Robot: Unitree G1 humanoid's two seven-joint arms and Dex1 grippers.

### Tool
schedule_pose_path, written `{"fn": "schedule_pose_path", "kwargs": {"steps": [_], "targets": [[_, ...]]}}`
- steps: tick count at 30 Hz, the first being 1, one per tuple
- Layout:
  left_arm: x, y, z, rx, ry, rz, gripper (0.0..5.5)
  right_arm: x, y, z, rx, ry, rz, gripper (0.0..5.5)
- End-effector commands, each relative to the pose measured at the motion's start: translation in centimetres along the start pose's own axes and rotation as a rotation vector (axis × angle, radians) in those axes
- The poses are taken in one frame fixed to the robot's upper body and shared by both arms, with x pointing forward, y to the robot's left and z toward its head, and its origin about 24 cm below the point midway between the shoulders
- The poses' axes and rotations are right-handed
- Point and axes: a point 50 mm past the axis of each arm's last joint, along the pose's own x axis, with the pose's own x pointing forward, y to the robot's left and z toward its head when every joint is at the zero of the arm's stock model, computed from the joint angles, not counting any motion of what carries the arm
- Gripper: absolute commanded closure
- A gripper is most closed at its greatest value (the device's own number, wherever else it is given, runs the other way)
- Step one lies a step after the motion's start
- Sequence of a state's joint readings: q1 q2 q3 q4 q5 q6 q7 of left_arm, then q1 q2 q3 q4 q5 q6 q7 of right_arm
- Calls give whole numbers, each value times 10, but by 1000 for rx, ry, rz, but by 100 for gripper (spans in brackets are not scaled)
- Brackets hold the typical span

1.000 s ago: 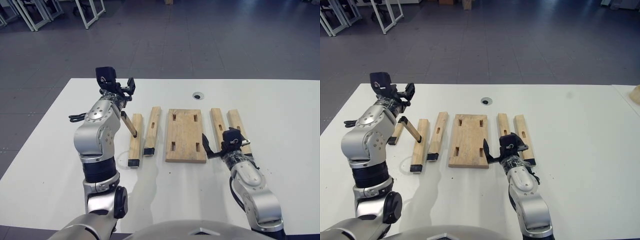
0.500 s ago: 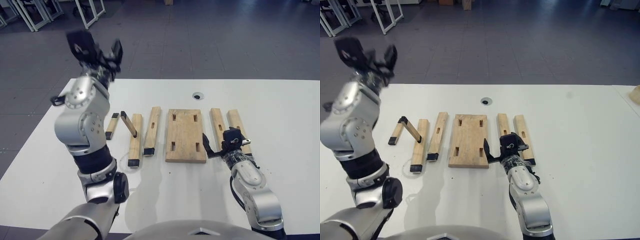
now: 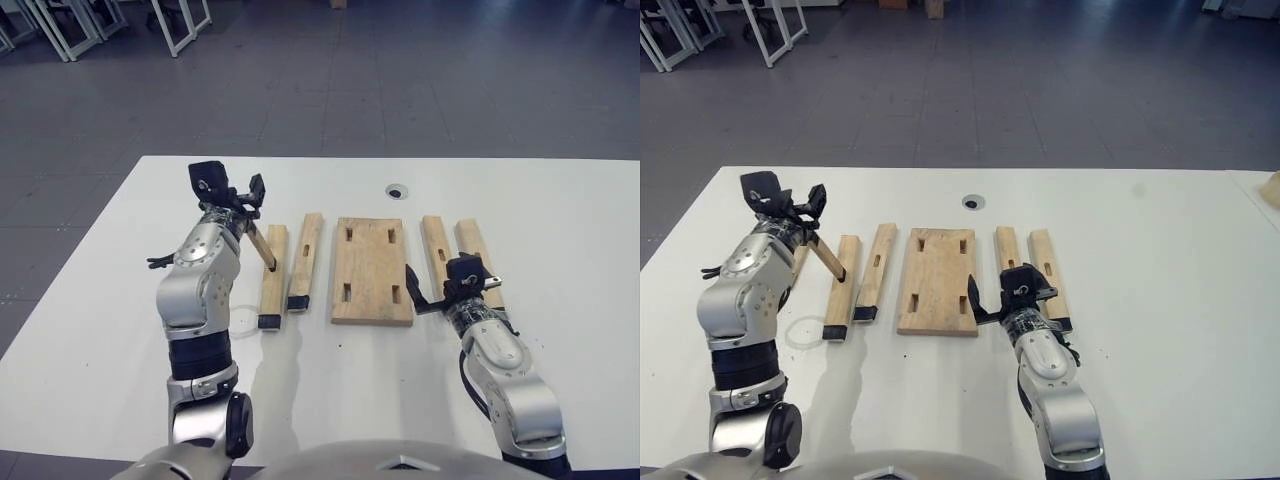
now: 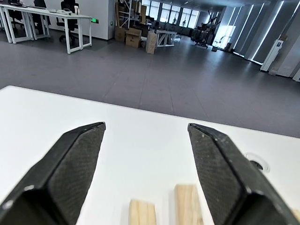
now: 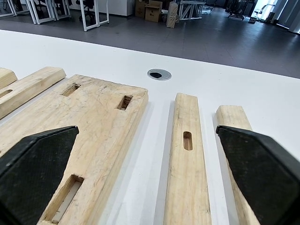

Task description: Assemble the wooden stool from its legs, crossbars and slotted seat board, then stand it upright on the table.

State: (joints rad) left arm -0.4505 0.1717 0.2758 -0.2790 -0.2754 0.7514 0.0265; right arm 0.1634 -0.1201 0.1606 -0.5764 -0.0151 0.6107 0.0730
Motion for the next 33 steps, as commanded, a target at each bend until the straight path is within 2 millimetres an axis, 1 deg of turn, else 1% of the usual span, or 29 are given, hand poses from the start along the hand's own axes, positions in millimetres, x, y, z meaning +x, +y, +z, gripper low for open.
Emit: {"fn": "schedule_pose_path", "kwargs": {"steps": [1,2,3,4,6,7,8,9,11,12,14,15,19,22,25,27,30,33], "targets": [[-16,-17,55,5,-179,-71,223,-2,-2,1,-1,3,-7,0],[-24,-18,51,17,-159,-83,214,-2,-3,1,-1,4,-8,0],[-37,-17,38,16,-109,-102,197,-4,-3,0,0,5,-12,0],[-54,-15,17,35,-37,-106,181,-5,-4,-1,1,8,-18,0],[-90,-11,-12,66,60,-113,141,-9,-5,-3,4,16,-30,0],[-109,-11,-24,84,107,-125,130,-10,-5,-4,4,21,-34,0],[-126,-12,-33,78,148,-128,109,-11,-6,-5,4,26,-36,0],[-138,-14,-38,74,179,-131,91,-12,-6,-6,4,30,-38,0],[-153,-13,-53,64,288,-92,57,-15,-6,-7,4,38,-39,0],[-159,-12,-65,65,368,-77,40,-15,-6,-7,2,40,-36,0],[-169,-9,-81,88,495,-68,40,-15,-6,-7,-2,43,-27,0],[-172,-5,-88,107,544,-51,40,-15,-6,-7,-5,43,-23,0],[-177,5,-104,176,644,3,40,-14,-6,-6,-15,41,-9,0],[-178,4,-120,160,701,27,40,-12,-7,-6,-19,37,-6,0],[-170,1,-136,128,741,6,40,-11,-7,-5,-24,33,0,0],[-159,5,-146,151,749,-5,40,-9,-7,-5,-24,31,2,0],[-145,14,-157,184,741,37,40,-7,-6,-3,-27,23,6,0],[-140,16,-160,161,726,53,86,-7,-6,-3,-24,22,1,0]]}}
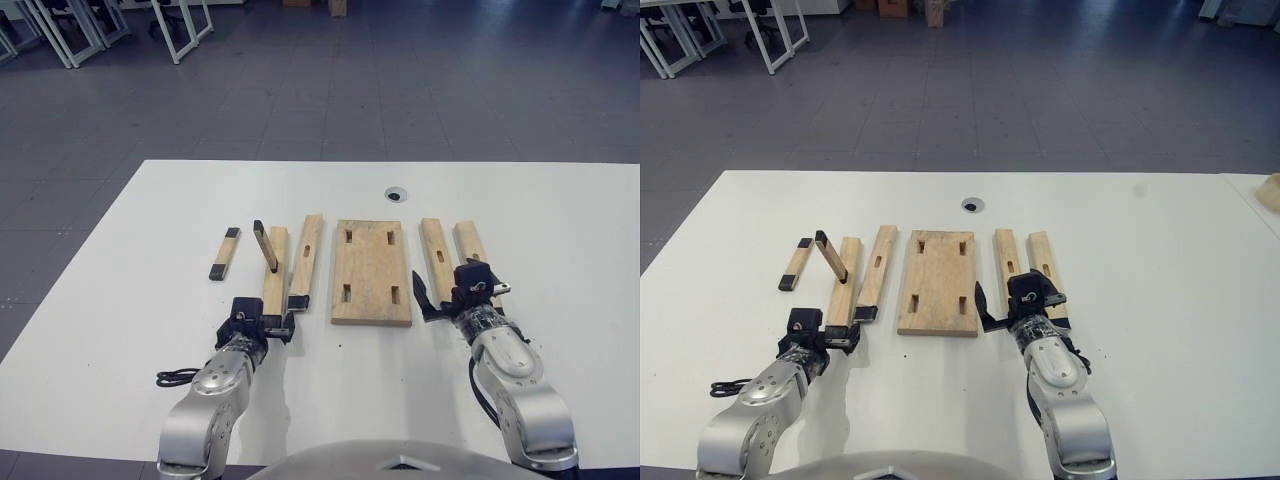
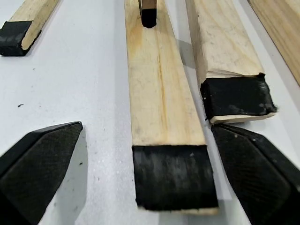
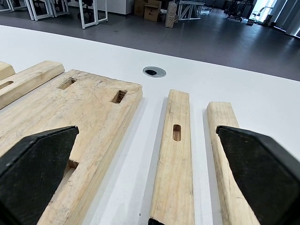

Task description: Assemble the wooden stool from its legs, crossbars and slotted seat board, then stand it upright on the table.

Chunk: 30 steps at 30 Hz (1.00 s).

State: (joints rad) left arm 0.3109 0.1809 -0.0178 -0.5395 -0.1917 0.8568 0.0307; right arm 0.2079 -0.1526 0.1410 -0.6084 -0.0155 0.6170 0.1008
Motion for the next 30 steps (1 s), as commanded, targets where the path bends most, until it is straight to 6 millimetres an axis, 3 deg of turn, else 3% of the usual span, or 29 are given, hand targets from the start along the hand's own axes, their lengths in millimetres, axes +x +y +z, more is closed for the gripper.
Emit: {"fn": "schedule_pose_path", "kwargs": {"steps": [1,12,14,17,19,23,25,28,30], "targets": [[6,6,-20,-21,98,35,108,2,1,2,0,-3,0,0],[3,0,-20,-52,72,-17,291,9,-10,15,0,-29,-40,0],[4,-1,-17,-60,45,-28,333,13,-18,22,-3,-50,-60,0],[6,2,-2,-72,-37,-20,345,20,-30,31,2,-68,-94,0],[8,8,23,-84,-152,4,345,25,-40,38,15,-83,-119,0],[-4,18,123,-64,-567,-2,346,42,-64,63,106,-139,-115,0],[-10,18,162,-70,-690,-70,346,50,-67,76,232,-190,-3,0],[-8,-1,191,-254,-725,-450,346,53,-50,109,692,-296,488,0],[-9,-17,198,-343,-702,-712,346,47,-40,135,849,-370,819,0]]}}
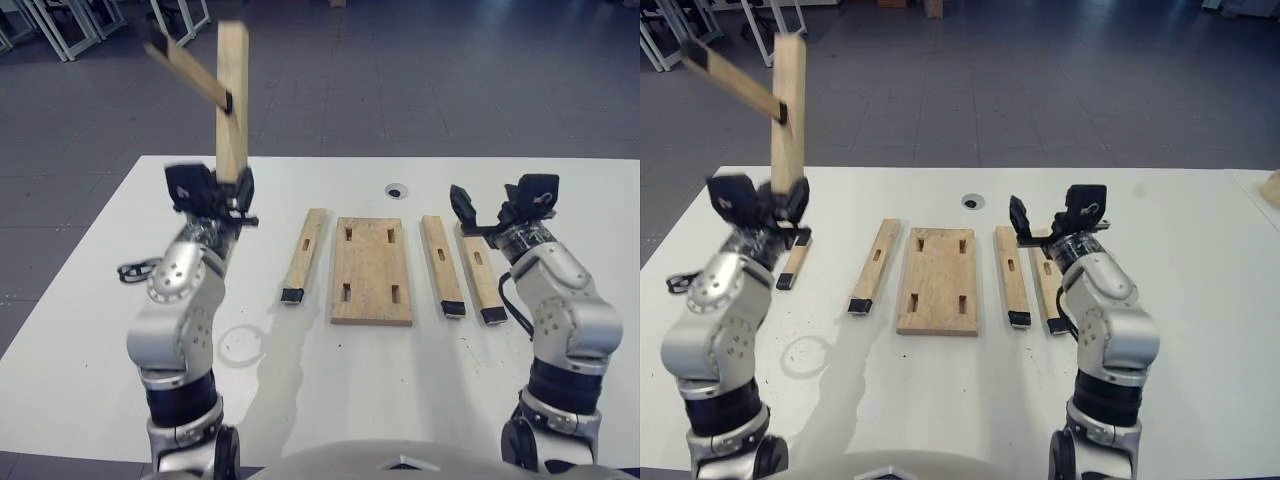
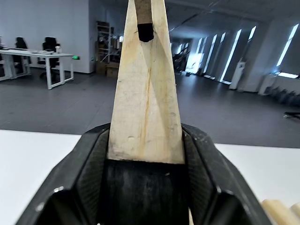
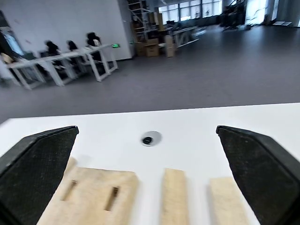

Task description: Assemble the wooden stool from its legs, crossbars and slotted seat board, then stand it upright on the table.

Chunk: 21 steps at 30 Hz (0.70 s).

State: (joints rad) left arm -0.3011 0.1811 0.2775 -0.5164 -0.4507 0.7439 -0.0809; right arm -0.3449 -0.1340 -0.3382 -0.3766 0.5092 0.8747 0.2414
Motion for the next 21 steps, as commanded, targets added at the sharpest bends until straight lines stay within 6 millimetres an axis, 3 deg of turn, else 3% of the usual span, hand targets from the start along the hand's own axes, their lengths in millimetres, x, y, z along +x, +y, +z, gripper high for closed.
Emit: {"fn": "schedule_pose_path", "kwargs": {"steps": [1,4,9,20,21], "targets": [[18,-34,5,-404,34,-455,346,12,46,43,512,-60,676,0],[18,-54,13,-540,30,-665,346,18,56,55,587,-33,816,0],[4,-75,27,-751,74,-991,346,21,67,56,687,41,907,0],[-6,-80,14,-749,191,-1023,346,16,80,69,714,118,1007,0],[-7,-80,12,-746,206,-1026,346,17,79,68,705,130,1003,25]]}}
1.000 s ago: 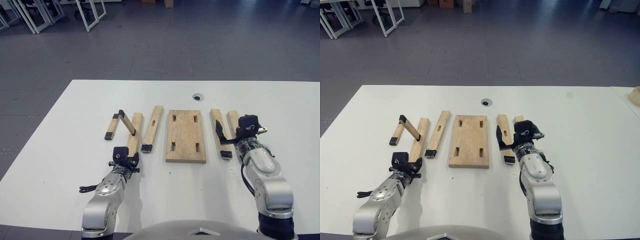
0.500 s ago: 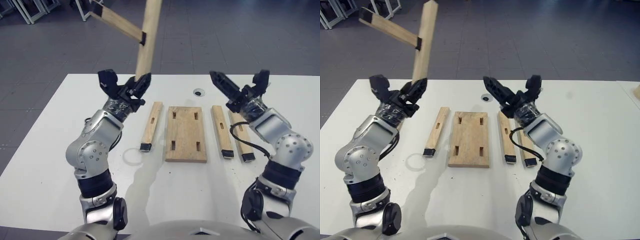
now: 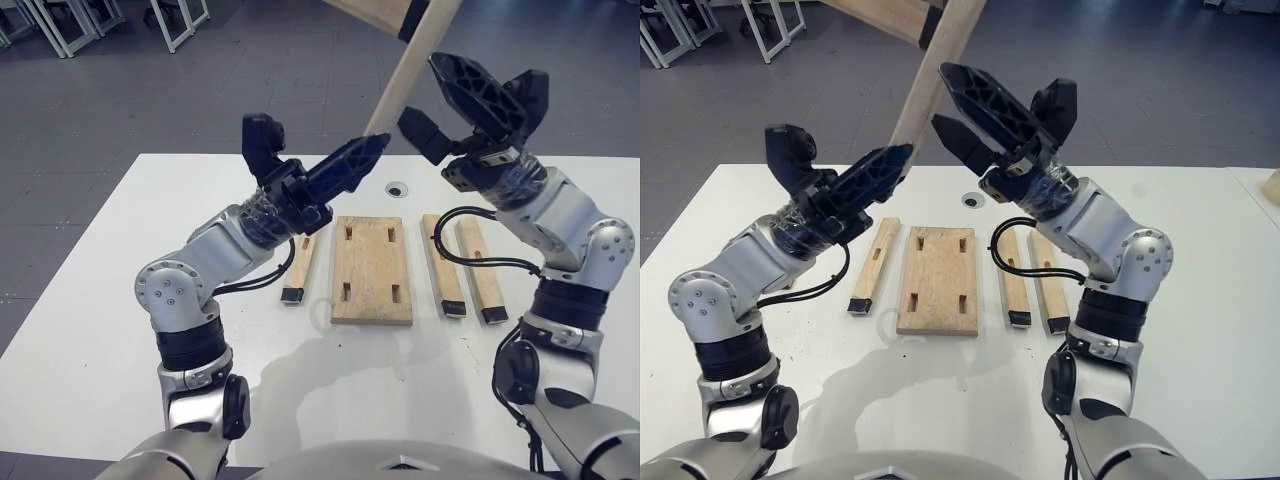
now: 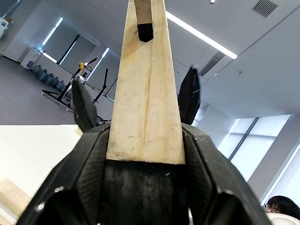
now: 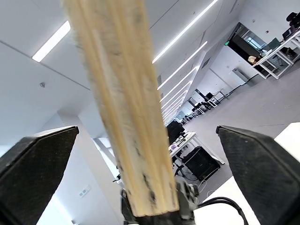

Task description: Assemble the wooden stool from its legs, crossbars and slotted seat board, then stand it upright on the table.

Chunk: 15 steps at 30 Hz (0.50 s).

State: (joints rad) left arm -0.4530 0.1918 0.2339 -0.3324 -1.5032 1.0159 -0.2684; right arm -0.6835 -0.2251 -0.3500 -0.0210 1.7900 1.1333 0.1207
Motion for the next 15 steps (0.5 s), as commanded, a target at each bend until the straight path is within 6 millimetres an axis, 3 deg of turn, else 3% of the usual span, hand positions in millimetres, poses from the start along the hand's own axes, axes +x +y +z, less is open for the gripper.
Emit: {"fn": "schedule_pose_path", "kwargs": {"steps": [1,15], "targets": [[-5,1,-6,-5,47,12,346,3,2,3,-18,47,-17,34],[-16,7,-15,-12,126,52,346,5,5,4,-51,189,-1,319]]}}
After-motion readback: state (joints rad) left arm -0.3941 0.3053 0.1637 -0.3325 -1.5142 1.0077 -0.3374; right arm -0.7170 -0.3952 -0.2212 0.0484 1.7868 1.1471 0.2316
